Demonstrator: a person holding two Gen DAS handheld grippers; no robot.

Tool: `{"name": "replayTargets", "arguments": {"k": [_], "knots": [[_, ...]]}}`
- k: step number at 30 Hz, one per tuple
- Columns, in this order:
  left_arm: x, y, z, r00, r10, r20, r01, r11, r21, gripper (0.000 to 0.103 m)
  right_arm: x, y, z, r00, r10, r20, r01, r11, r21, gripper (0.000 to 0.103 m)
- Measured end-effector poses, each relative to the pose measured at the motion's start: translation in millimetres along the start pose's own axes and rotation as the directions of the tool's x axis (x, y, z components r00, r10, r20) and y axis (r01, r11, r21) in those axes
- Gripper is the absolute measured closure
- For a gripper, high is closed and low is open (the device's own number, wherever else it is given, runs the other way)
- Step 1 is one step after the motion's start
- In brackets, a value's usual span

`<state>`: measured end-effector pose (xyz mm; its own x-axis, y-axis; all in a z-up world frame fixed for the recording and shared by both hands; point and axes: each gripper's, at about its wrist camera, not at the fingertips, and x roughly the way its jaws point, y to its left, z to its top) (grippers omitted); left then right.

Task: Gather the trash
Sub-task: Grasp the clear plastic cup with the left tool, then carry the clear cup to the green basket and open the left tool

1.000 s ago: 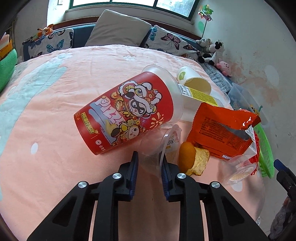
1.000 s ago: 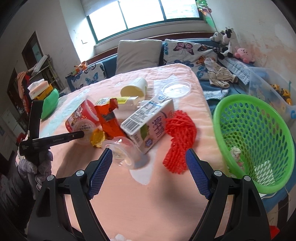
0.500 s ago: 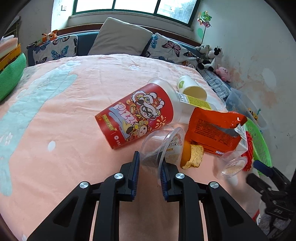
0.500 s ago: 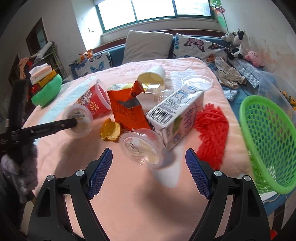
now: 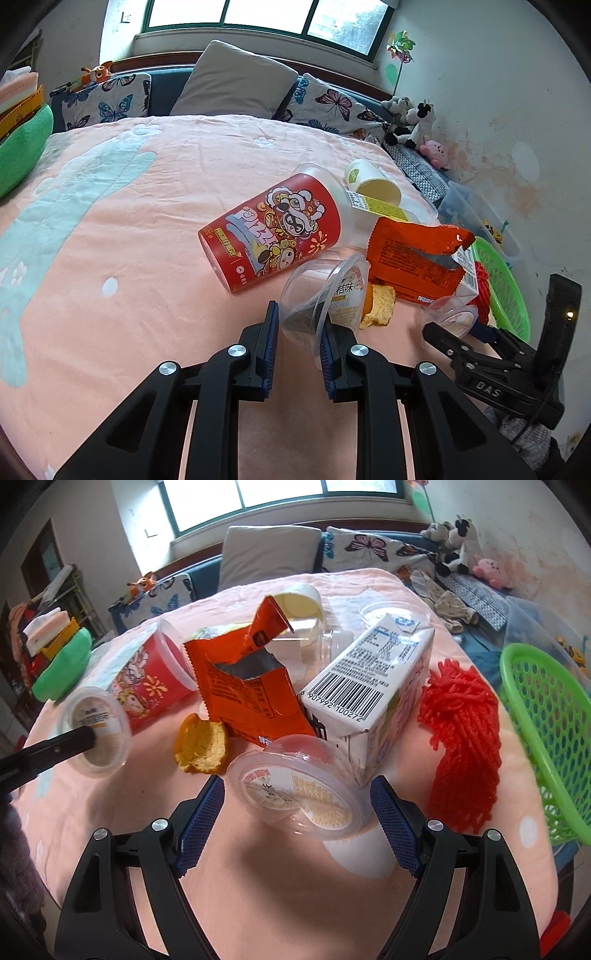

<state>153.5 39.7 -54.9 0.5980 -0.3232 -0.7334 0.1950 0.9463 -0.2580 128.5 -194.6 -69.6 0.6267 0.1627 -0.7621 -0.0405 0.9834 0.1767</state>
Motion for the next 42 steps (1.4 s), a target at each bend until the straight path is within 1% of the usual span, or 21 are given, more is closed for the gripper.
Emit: {"name": "replayTargets", "arguments": {"k": [2,5,9,16,19,22,27,32,37,42], "knots": [[-2,0,0,1.000,-0.003,0.005,0.003,1.000,0.004,0.083,3,1,0,1.000,-0.024,-0.002,0.024,1.000,0.000,0.030],[-4,1,-1,1.000,-0.008,0.009,0.008,1.000,0.005,0.083,3,1,-2,1.000,-0.024,-0.002,0.024,1.000,0.004,0.037],[-8,-2,-1,1.000,-0.014,0.015,0.014,1.000,0.009,0.083,-4,0,-4,1.000,-0.012,0.007,0.012,1.000,-0.003,0.037],[-13,-20,1,0.999,-0.035,0.022,0.034,0.999,0.039,0.083,-31,-11,-6,0.999,0.036,0.029,-0.035,0.999,-0.021,0.037],[-14,-33,4,0.998,-0.050,0.022,0.049,0.997,0.062,0.083,-47,-23,-6,0.997,0.061,0.039,-0.061,0.998,-0.013,0.037],[-14,-47,7,0.997,-0.069,0.020,0.067,0.994,0.082,0.083,-63,-36,-7,0.996,0.061,0.058,-0.061,0.998,-0.005,0.037],[-11,-78,14,0.994,-0.107,0.012,0.105,0.987,0.120,0.083,-88,-69,-3,0.995,0.031,0.097,-0.034,0.999,0.033,0.037],[-1,-113,19,0.991,-0.136,-0.006,0.135,0.976,0.169,0.083,-104,-115,2,0.992,-0.045,0.119,0.036,0.996,0.081,0.037],[10,-147,25,0.985,-0.168,-0.031,0.170,0.963,0.208,0.083,-111,-163,4,0.985,-0.127,0.120,0.110,0.984,0.141,0.037],[23,-186,32,0.977,-0.203,-0.061,0.212,0.945,0.251,0.083,-109,-204,3,0.977,-0.185,0.105,0.163,0.968,0.189,0.036]]}}
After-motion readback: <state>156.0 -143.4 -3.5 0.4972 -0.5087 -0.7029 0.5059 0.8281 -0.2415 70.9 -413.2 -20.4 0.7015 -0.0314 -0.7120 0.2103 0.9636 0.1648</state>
